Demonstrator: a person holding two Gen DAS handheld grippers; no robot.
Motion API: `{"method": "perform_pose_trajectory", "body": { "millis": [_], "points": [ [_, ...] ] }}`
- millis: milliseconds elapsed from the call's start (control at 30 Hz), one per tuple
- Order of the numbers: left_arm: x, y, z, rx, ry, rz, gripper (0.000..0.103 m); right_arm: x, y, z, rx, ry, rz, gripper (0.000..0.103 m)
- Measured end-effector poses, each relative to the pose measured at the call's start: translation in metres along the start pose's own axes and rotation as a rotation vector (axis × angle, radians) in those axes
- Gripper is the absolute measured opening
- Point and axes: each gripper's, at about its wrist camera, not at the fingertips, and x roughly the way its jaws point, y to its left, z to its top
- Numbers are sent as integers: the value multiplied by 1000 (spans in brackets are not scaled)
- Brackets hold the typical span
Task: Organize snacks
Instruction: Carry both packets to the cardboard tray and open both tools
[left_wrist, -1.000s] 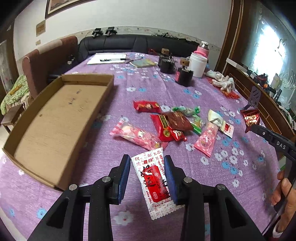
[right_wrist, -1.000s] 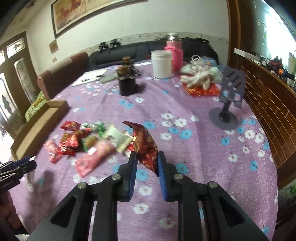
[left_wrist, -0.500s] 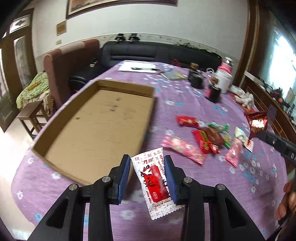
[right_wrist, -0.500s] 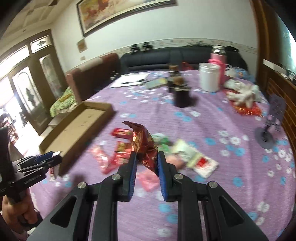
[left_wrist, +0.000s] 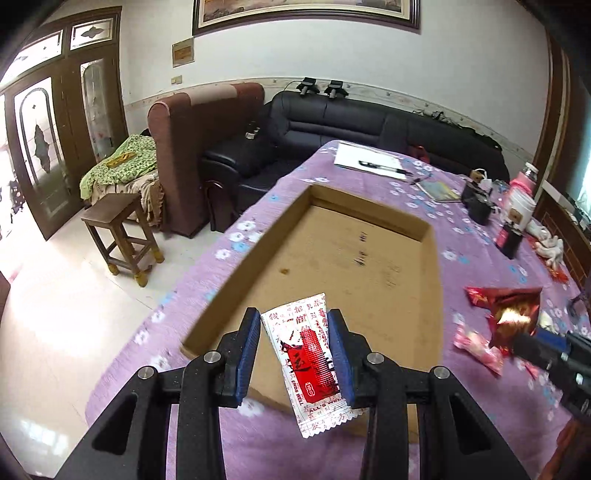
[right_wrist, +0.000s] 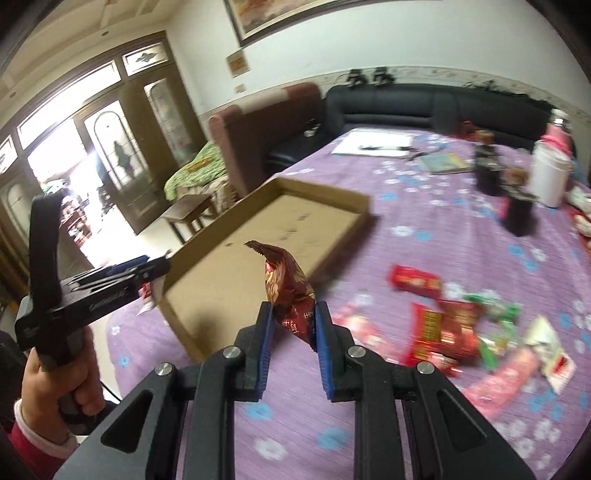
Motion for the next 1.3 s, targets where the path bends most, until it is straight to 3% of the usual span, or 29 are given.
{"method": "perform_pose_trajectory", "body": {
  "millis": [233, 500, 867, 900, 967, 1033, 1133, 1300],
  "points": [
    [25, 2, 4, 16, 29, 6, 40, 44, 46, 8, -61, 51, 35, 21],
    [50, 5, 6, 34, 75, 16, 40, 83, 59, 12, -85, 109, 9, 21],
    [63, 12, 5, 24, 103, 30, 41, 102, 70, 2, -130, 161, -16, 22],
    [62, 13, 5, 19, 102, 29, 41, 102, 70, 2, -128, 160, -14, 25],
    [61, 15, 6, 8, 98, 28, 45, 102, 70, 2, -123, 159, -12, 54],
    [56, 18, 7, -8, 84, 23, 62, 99, 70, 1, -127, 145, -20, 72],
    [47, 21, 8, -14, 52, 39, 80, 96, 69, 2, -137, 132, -21, 73],
    [32, 17, 8, 8, 17, 75, 88, 80, 61, 1, -112, 108, -25, 73]
  ]
}}
